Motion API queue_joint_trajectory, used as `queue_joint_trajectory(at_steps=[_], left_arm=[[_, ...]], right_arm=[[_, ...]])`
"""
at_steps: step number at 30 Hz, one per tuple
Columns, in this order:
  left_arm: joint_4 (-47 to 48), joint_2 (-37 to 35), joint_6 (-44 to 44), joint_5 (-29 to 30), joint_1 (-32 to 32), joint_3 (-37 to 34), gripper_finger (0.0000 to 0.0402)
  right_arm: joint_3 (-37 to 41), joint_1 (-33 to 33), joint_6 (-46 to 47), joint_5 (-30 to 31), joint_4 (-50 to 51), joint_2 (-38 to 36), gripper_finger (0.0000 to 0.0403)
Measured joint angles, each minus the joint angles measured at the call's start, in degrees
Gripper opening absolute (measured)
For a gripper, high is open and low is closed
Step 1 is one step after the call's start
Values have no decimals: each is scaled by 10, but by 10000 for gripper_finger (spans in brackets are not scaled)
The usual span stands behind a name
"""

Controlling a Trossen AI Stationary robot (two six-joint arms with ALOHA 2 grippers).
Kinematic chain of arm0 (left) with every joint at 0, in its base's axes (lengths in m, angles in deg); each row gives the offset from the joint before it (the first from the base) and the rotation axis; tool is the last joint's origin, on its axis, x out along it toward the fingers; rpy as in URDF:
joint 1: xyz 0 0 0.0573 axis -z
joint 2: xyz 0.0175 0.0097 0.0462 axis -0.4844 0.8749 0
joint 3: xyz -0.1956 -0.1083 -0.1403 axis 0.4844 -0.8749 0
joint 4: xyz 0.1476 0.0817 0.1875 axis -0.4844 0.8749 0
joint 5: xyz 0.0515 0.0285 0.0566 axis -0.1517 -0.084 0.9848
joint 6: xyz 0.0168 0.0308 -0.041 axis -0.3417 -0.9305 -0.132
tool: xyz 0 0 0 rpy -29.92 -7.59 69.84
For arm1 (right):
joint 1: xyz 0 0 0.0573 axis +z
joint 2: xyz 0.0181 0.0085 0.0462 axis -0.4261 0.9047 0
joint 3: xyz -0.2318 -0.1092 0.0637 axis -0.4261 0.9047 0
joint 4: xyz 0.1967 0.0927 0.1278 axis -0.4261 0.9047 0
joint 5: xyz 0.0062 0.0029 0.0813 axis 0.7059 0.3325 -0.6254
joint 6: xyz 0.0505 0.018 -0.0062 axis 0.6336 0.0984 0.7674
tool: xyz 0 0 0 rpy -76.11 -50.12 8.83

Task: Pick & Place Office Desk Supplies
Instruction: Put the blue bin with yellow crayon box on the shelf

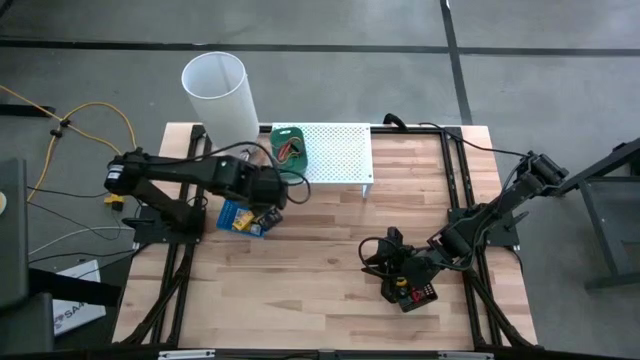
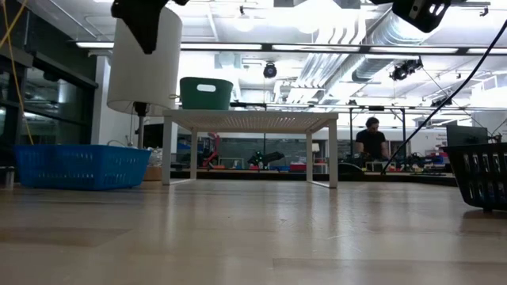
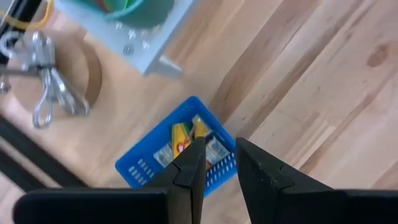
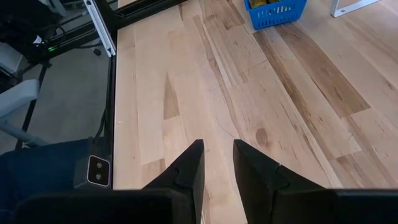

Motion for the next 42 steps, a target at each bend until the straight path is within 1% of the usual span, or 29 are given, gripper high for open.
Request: queue_joint_trajectory(at_steps=[8,16,21,28,30,36,42], left_arm=[[8,20,101,4,1,0,81],[11,82,176,-11,5,0,81],[13,112,236,-14,23,0,81],[26,151,316,1,59,0,81],[31,162,328,1,65,0,81],[34,181,322,2,65,0,81],[33,180,361,2,77,0,81]], right_arm=[[0,0,0,0,-5,0,73],[0,0,0,-1,-9,0,73],[0,0,0,-1,-10,0,73],[0,0,0,-2,-13,0,73],[0,0,0,-2,-13,0,73],[0,0,0,-2,-13,0,73],[0,0,0,-2,-13,0,73]])
